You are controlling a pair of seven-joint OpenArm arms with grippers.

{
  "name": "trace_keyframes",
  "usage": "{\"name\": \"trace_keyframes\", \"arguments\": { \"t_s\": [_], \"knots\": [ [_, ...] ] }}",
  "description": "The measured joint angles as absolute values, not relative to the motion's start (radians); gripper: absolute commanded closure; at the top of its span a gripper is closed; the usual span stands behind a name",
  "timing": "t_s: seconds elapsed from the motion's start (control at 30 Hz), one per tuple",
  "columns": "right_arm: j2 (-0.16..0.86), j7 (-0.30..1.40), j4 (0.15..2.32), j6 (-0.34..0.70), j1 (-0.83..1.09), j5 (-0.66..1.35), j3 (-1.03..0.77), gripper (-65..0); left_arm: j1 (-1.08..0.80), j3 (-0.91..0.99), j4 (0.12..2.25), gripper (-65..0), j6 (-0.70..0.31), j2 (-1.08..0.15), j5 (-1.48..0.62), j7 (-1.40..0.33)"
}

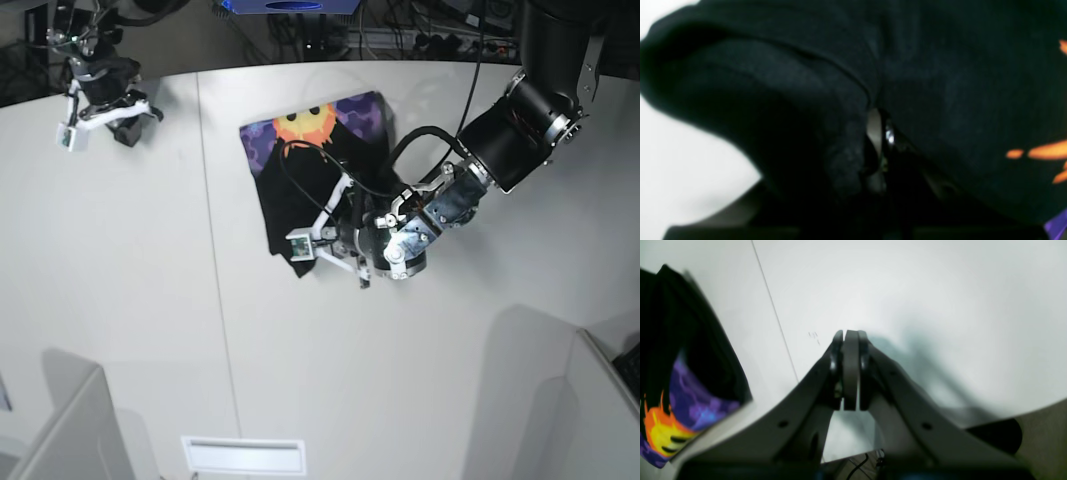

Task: Fold the T-shirt properly
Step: 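Grasp the bundle with the left gripper and rotate it upright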

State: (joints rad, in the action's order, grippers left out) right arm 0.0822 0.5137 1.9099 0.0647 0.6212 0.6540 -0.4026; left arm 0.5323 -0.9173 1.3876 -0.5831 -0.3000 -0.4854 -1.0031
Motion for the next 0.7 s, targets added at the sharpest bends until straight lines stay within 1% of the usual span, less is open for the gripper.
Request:
{"name": "trace_keyframes", "arguments": {
  "t_s": [0.1, 0.23, 0.33, 0.47, 0.7],
  "knots": [
    [0.073, 0.514, 1.909, 0.064, 0.634, 0.654, -0.405, 0.0, 0.560, -0.966, 1.387, 0.0, -0.584, -0.290, -0.490, -0.986],
    [0.073, 0.515, 1.909, 0.064, 0.641, 0.654, -0.405, 0.0, 0.596, -1.011, 1.375, 0.0, -0.654, -0.268, -0.479, -0.991],
    [0.073, 0.513, 1.909, 0.064, 0.641, 0.654, -0.405, 0.0, 0.599, -1.012, 1.377, 0.0, -0.657, -0.247, -0.489, -0.979],
    [0.046, 0.511, 1.909, 0.064, 0.644, 0.654, -0.405, 0.0, 0.598, -1.023, 1.377, 0.0, -0.660, -0.254, -0.493, -0.982],
    [0.046, 0.511, 1.909, 0.064, 0.641, 0.654, -0.404, 0.0, 0.599, -1.023, 1.377, 0.0, -0.659, -0.250, -0.487, -0.982]
  ]
}}
